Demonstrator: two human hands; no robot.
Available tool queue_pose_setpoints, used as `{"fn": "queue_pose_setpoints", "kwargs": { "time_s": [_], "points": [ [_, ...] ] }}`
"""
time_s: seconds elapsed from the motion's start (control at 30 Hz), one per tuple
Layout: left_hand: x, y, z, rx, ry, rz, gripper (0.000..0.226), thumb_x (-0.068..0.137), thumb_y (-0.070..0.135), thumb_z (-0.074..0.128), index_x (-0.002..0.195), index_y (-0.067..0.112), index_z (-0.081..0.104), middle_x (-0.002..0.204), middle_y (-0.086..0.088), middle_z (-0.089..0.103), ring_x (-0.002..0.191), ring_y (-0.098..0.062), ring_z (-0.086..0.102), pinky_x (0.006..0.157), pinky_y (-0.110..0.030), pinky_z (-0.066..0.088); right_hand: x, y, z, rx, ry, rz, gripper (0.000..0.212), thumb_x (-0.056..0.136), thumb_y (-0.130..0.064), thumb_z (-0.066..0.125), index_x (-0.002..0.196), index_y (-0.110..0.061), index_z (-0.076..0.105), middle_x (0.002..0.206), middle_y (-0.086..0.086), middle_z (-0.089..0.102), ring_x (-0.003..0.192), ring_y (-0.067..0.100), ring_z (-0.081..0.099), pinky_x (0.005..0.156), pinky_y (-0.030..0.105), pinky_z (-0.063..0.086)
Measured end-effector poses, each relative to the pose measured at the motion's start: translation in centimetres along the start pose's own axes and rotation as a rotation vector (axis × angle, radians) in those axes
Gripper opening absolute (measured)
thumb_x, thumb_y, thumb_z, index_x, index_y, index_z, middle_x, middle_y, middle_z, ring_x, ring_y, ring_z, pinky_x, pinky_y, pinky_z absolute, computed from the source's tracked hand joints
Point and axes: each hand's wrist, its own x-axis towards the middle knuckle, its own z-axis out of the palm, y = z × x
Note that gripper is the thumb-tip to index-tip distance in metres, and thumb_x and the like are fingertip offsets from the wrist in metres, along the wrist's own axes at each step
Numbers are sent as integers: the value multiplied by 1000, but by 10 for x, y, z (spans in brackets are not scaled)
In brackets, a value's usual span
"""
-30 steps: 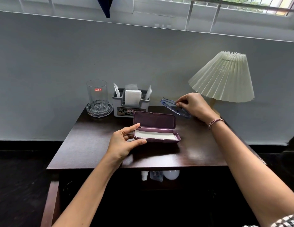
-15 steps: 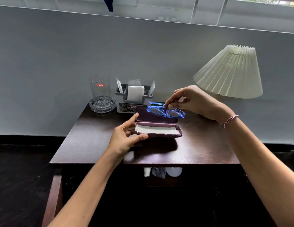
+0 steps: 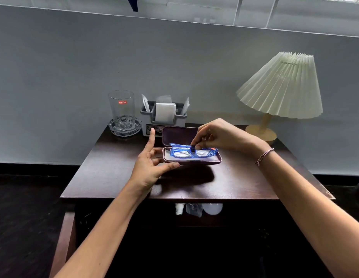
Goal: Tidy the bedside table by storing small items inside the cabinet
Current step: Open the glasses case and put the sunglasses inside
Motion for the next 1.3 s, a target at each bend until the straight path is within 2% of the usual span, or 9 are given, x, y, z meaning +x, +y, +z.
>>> {"fn": "queue_pose_setpoints", "kwargs": {
  "time_s": [0.17, 0.33, 0.53, 0.73, 0.97, 1.07, 1.17, 1.23, 1.3],
  "points": [
    [1, -1, -1, 7, 1, -13, 121, 45, 15, 81, 146, 34, 18, 98, 1, 59, 79, -1, 68, 77, -17, 55, 1, -4, 0, -15, -26, -13, 16, 79, -21, 74, 94, -16, 76, 77, -10, 63, 70, 14, 55, 64, 14, 40],
    [0, -1, -1, 0, 6, -8, 116, 44, 16, 83, 145, 31, 26, 99, 2, 59, 80, -1, 68, 76, -14, 53, 1, -8, 2, -52, -46, -28, 15, 80, -21, 73, 94, -16, 76, 80, -7, 67, 69, 11, 55, 63, 10, 38],
    [-1, 0, 1, -6, -6, 6, 105, 50, 4, 81, 142, 21, 34, 95, 2, 63, 79, 1, 66, 74, -12, 51, 3, -9, 5, -58, -44, -13, 16, 80, -22, 73, 95, -17, 76, 84, -3, 70, 73, 13, 59, 66, 14, 41],
    [-2, 3, 1, -9, 0, -9, 95, 61, -13, 75, 142, 15, 35, 99, 0, 65, 80, -1, 67, 76, -14, 53, 4, -6, 10, -43, -50, -2, 17, 80, -23, 73, 96, -17, 76, 77, -10, 63, 73, 9, 58, 66, 11, 40],
    [-3, 6, 2, -33, 23, -32, 91, 64, -16, 71, 142, 9, 33, 105, -2, 65, 82, -3, 68, 85, -19, 54, 5, 3, 9, 48, 23, 41, 26, 76, -27, 76, 101, -19, 74, 75, -12, 65, 60, -14, 54, 61, 1, 39],
    [-3, 6, 1, -35, 28, -41, 91, 64, -15, 72, 142, 10, 34, 107, -1, 65, 84, -4, 68, 83, -19, 54, 5, 14, 4, 102, 225, 80, 21, 77, -29, 75, 96, -20, 76, 73, -11, 67, 63, -3, 55, 62, 5, 42],
    [-4, 5, 1, -25, 13, -41, 90, 64, -16, 71, 142, 11, 35, 109, 2, 66, 88, -6, 67, 79, -17, 54, 6, 29, 3, 70, 469, 127, 18, 85, -26, 68, 99, -16, 74, 87, 0, 66, 77, 11, 58, 69, 9, 40],
    [-4, 6, 0, -22, 2, -39, 89, 64, -15, 72, 142, 10, 36, 111, 5, 66, 92, -7, 66, 80, -17, 53, 6, 38, 5, 44, 449, 229, 24, 91, -28, 59, 107, -14, 71, 100, 6, 69, 91, 18, 63, 79, 18, 42],
    [-4, 6, 0, -18, -4, -35, 88, 64, -13, 72, 141, 7, 37, 112, 7, 66, 95, -8, 66, 83, -17, 53, 6, 45, 8, 69, 299, 369, 34, 96, -34, 48, 111, -12, 69, 101, 8, 71, 92, 17, 63, 84, 30, 45]
  ]
}}
